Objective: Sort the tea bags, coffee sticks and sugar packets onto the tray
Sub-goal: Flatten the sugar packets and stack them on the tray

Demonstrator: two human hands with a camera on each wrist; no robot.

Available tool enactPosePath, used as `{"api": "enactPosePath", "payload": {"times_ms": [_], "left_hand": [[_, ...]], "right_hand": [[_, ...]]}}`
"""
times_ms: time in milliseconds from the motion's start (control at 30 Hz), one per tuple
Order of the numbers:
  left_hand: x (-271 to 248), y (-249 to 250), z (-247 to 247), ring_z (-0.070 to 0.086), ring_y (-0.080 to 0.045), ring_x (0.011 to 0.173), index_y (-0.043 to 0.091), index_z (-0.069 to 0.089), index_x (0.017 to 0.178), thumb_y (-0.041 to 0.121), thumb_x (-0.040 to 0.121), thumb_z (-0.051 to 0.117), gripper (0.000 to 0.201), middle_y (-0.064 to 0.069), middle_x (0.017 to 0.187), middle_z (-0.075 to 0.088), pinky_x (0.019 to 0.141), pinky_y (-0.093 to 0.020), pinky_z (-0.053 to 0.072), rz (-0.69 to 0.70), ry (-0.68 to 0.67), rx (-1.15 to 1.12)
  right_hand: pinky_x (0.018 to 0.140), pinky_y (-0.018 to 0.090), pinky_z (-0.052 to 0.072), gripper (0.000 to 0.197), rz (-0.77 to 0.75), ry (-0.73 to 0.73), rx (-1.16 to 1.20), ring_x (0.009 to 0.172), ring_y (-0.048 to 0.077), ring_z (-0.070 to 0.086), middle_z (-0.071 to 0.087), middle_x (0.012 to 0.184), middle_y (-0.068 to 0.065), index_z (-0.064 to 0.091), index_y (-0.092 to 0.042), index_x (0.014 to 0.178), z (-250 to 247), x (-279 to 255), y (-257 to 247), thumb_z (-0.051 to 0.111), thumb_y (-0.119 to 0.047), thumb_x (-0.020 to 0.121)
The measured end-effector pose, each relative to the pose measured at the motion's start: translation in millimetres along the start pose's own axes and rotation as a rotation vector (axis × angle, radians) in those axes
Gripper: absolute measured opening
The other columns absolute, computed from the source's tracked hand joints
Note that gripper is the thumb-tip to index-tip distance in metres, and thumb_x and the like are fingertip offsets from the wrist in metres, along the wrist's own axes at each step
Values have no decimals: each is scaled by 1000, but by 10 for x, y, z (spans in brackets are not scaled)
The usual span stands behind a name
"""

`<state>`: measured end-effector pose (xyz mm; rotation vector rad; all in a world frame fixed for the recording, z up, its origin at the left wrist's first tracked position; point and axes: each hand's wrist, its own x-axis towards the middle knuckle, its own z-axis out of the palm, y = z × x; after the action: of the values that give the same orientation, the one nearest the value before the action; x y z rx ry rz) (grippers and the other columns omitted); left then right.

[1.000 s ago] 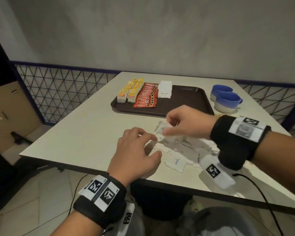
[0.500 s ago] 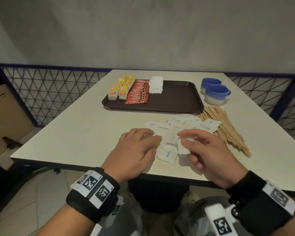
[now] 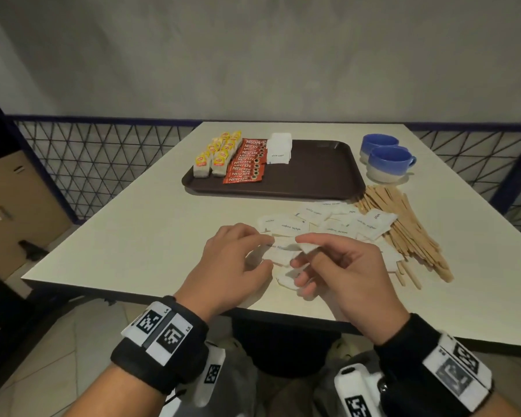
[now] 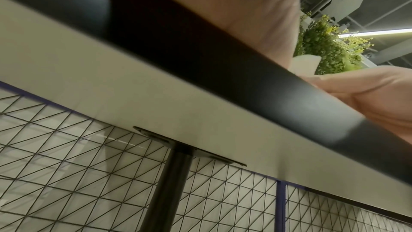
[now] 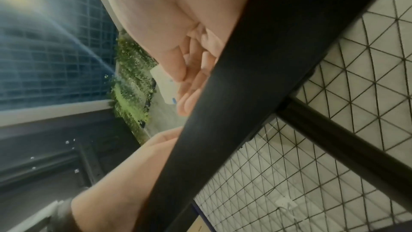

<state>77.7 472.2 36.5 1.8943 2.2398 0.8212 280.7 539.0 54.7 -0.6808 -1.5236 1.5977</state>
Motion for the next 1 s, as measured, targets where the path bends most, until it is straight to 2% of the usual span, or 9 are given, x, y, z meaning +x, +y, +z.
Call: {"api": "enactPosePath", "payload": {"times_ms": [133,233,333,400,500,567,700,833,1000], "left_hand": [[-4,15,25,39,-7,123,42,66,131,54,98,56,36,20,122,51,110,-38,36,10,38,61],[-1,49,41,43,-10,121,40,71,124,49,99,58,29,16,121,55,104,-37,38,28,118,121],[-2,113,75,53,-16,108,31,77,109,34,97,67,16,12,110,65,89,-37,47,103,231,159],[11,145,89,56,-16,102,26,75,106,31,99,63,15,11,105,67,85,-36,50,140,278,139],[-1,210,49,61,-7,97,24,71,106,33,104,54,19,16,101,69,83,-27,50,98,344,-100],[-42,261,5,66,-6,96,25,70,105,32,105,55,16,17,98,71,79,-26,54,16,362,-380],[-84,291,-62,72,-12,87,27,69,115,19,103,61,16,13,100,75,69,-30,60,-104,361,-736],[-81,276,-101,73,-16,80,29,66,125,14,99,67,30,12,92,75,64,-29,60,-173,357,-863],[-77,277,-107,66,-18,60,27,69,119,5,93,72,34,0,80,73,61,-36,56,-204,257,-952]], "right_hand": [[44,25,39,18,-10,54,-9,48,15,47,55,56,2,80,-16,105,31,42,8,63,-15,98],[53,11,44,18,-67,119,-46,54,1,57,64,59,-15,80,-15,107,3,56,21,67,-17,96],[69,23,54,13,-153,177,-141,75,9,66,73,79,-2,82,-26,99,-19,8,31,72,-25,91],[66,23,47,11,-191,225,-206,72,12,57,61,81,7,83,-31,90,-31,-6,55,73,-35,86],[66,21,47,18,-201,258,-228,75,9,54,53,90,4,81,-28,86,-42,-16,73,71,-42,81],[68,27,49,14,-217,243,-210,80,15,57,55,93,3,81,-22,80,-47,-30,58,75,-33,85],[66,22,46,19,-221,140,-206,73,13,57,60,79,7,78,-10,70,-62,-25,73,73,-7,88],[64,22,49,15,-209,82,-198,72,17,62,69,75,4,81,-15,79,-56,-23,55,73,-23,88],[61,29,57,11,-127,47,-147,80,23,73,78,86,5,82,-16,93,-39,-36,40,73,-21,87]]}}
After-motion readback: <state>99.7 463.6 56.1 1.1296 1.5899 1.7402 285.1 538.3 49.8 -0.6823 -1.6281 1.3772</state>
